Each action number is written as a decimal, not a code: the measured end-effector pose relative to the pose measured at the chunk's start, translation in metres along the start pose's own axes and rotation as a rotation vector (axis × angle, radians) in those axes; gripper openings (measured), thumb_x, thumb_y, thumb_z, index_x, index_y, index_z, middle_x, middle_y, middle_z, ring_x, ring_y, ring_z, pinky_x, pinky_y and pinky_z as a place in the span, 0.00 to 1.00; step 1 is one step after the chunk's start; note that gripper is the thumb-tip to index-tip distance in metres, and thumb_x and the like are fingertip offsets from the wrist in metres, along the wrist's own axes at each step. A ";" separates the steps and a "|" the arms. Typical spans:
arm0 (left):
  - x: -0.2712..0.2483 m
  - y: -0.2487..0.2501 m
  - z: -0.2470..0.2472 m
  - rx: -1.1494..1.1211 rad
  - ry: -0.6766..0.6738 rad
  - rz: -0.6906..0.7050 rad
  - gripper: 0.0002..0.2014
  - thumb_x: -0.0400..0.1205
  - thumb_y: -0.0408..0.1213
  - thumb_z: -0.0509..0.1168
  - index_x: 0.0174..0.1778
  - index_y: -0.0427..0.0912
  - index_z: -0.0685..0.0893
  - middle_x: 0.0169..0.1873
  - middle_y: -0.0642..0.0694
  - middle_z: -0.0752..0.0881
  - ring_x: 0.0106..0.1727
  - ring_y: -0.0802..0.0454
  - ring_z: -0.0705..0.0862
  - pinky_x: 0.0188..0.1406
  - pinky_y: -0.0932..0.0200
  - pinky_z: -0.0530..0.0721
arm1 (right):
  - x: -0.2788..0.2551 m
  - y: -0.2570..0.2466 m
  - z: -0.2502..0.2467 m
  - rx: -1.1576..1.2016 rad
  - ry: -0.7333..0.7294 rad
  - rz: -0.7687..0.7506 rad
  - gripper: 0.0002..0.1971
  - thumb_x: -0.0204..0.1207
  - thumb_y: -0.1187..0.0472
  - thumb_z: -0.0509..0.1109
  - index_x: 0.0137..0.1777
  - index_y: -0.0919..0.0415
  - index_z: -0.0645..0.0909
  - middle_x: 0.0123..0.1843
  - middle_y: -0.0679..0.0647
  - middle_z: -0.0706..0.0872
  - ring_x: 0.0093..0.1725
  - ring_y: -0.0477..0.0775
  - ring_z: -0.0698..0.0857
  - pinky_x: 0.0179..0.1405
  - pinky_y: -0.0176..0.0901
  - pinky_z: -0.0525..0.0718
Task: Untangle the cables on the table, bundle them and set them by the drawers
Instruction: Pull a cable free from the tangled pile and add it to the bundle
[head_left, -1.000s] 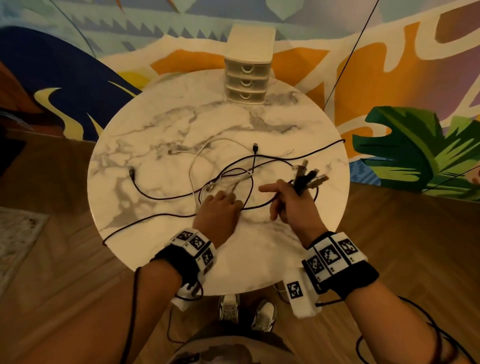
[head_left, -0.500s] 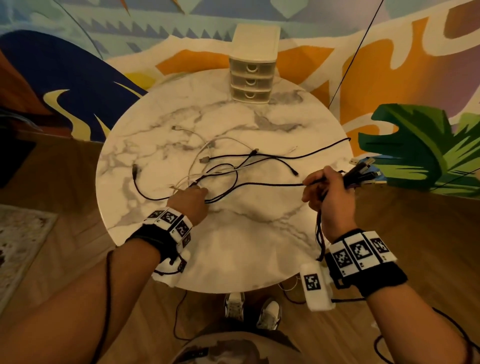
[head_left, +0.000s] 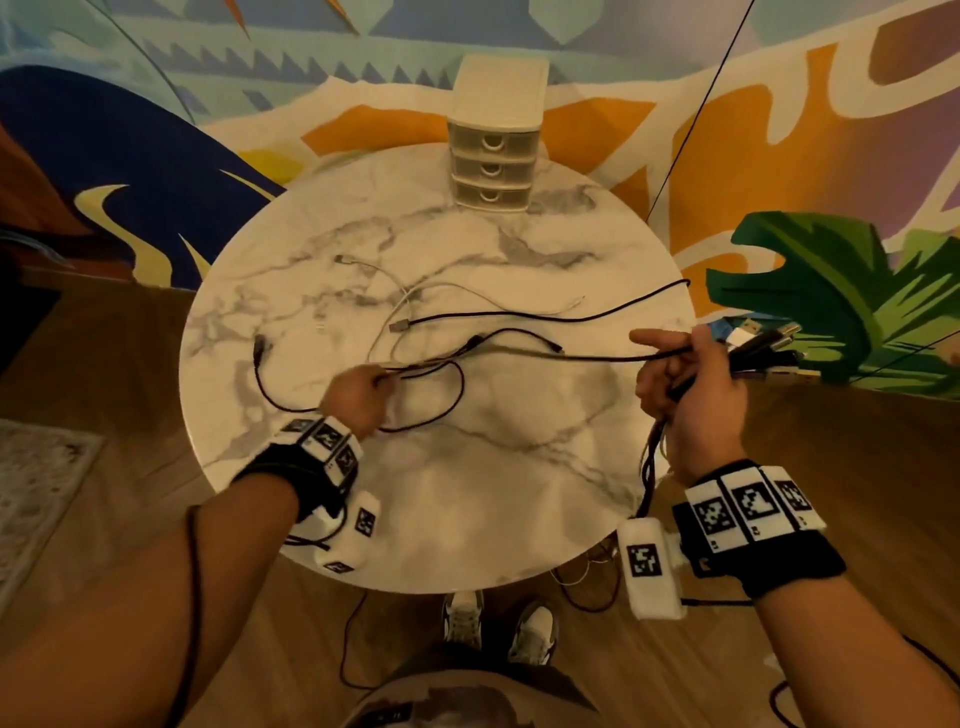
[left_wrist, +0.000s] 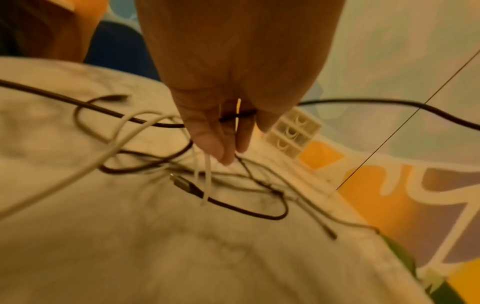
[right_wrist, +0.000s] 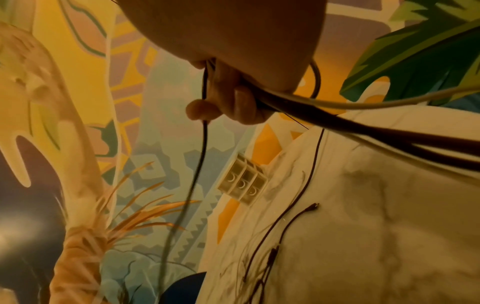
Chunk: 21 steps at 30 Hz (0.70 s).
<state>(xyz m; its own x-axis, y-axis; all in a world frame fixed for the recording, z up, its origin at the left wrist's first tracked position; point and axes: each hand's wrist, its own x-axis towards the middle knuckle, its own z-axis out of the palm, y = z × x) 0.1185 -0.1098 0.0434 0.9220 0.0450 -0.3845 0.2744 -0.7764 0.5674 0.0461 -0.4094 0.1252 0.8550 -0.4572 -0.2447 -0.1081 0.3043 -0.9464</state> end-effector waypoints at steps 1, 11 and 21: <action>0.002 0.004 -0.011 -0.041 0.076 0.018 0.15 0.85 0.44 0.57 0.44 0.38 0.83 0.41 0.36 0.88 0.37 0.39 0.87 0.31 0.54 0.84 | 0.000 0.003 -0.002 -0.015 -0.010 0.009 0.28 0.87 0.48 0.48 0.47 0.66 0.86 0.17 0.52 0.77 0.15 0.44 0.65 0.18 0.34 0.57; -0.076 0.091 0.011 0.417 0.136 0.521 0.15 0.86 0.47 0.51 0.52 0.44 0.80 0.49 0.43 0.85 0.49 0.41 0.83 0.42 0.48 0.79 | -0.035 0.028 0.050 -0.427 -0.444 0.130 0.23 0.84 0.45 0.52 0.50 0.54 0.87 0.21 0.57 0.76 0.21 0.46 0.70 0.25 0.35 0.66; -0.032 0.019 0.036 0.183 0.037 0.267 0.10 0.83 0.33 0.58 0.51 0.34 0.83 0.51 0.33 0.82 0.54 0.36 0.80 0.52 0.51 0.74 | -0.025 0.014 0.039 -0.264 -0.297 0.026 0.25 0.86 0.51 0.54 0.38 0.62 0.88 0.20 0.58 0.76 0.23 0.54 0.66 0.19 0.33 0.62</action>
<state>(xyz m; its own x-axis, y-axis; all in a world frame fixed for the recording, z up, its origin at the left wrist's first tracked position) 0.0845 -0.1482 0.0404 0.9652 -0.1550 -0.2108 -0.0288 -0.8637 0.5032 0.0429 -0.3610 0.1261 0.9556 -0.1791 -0.2339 -0.2248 0.0698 -0.9719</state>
